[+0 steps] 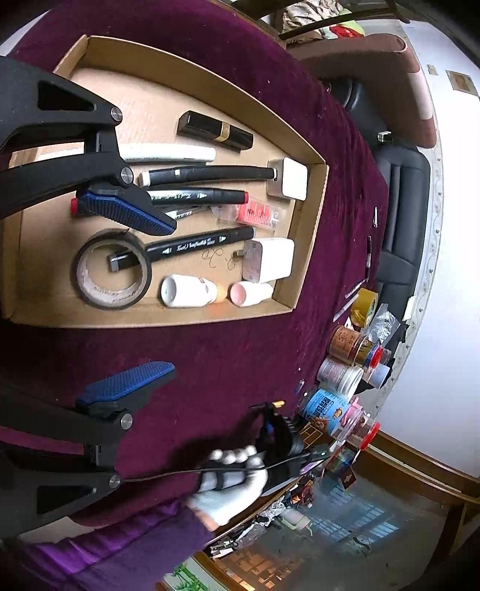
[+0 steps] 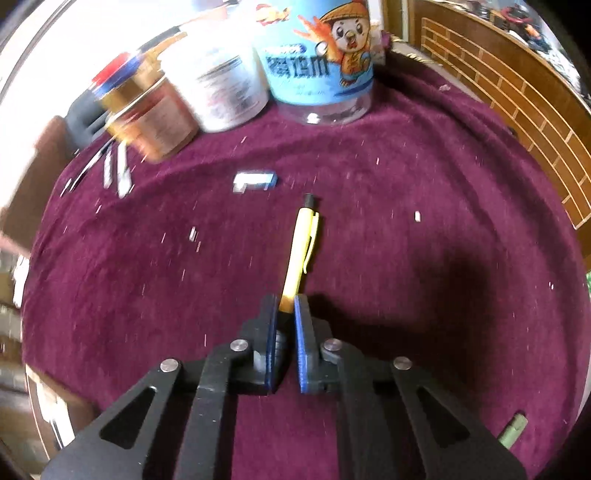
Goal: Organize rigid objects
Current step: 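Grasp the green lighter from the carpet with the right gripper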
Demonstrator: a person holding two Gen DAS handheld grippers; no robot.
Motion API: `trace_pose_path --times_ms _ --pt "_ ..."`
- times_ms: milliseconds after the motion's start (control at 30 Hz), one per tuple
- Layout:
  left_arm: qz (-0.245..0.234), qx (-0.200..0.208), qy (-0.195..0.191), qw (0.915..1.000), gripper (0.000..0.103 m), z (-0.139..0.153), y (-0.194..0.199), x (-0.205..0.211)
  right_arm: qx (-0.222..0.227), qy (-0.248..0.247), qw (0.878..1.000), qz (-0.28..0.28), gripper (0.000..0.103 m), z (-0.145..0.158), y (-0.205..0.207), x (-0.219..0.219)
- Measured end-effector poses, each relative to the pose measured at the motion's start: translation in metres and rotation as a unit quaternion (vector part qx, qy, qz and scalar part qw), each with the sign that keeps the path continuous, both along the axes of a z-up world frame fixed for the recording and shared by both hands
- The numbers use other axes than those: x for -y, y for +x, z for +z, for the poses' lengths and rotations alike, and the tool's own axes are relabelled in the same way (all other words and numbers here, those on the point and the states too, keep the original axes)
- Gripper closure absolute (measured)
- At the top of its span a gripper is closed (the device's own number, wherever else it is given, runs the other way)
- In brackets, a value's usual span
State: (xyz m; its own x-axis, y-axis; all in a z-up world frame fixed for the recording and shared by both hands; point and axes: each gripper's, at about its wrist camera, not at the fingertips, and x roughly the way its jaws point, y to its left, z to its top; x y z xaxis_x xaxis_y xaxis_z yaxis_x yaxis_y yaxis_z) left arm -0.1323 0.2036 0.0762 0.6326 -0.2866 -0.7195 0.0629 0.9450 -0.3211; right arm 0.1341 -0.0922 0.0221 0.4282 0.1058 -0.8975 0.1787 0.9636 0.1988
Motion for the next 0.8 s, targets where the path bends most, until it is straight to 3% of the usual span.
trace_pose_path --times_ms 100,300,400,500,567,733,800 --pt "-0.010 0.006 0.002 0.9999 0.038 0.005 -0.008 0.007 -0.010 0.037 0.999 0.033 0.097 -0.003 -0.032 -0.001" --pt "-0.030 0.010 0.009 0.9995 0.038 0.010 -0.021 0.025 -0.042 0.107 0.986 0.122 0.096 -0.010 -0.144 -0.017" --pt "-0.048 -0.003 0.005 0.9988 0.038 0.008 -0.025 0.036 -0.017 0.126 0.982 0.138 0.096 0.000 -0.186 -0.006" --pt "-0.062 -0.009 0.010 0.9980 0.038 0.008 -0.031 0.049 0.067 0.084 0.989 0.102 0.089 0.032 -0.208 0.033" --pt "-0.069 -0.008 0.014 0.9975 0.038 0.009 -0.035 0.057 0.088 0.049 0.993 0.056 0.060 0.044 -0.212 0.064" --pt "-0.077 -0.007 0.023 0.9968 0.038 0.012 -0.041 0.073 0.088 0.053 0.994 -0.038 0.057 0.032 -0.202 0.124" --pt "-0.078 -0.010 0.027 0.9966 0.038 0.012 -0.041 0.076 0.082 0.061 0.993 -0.054 0.057 0.021 -0.191 0.128"
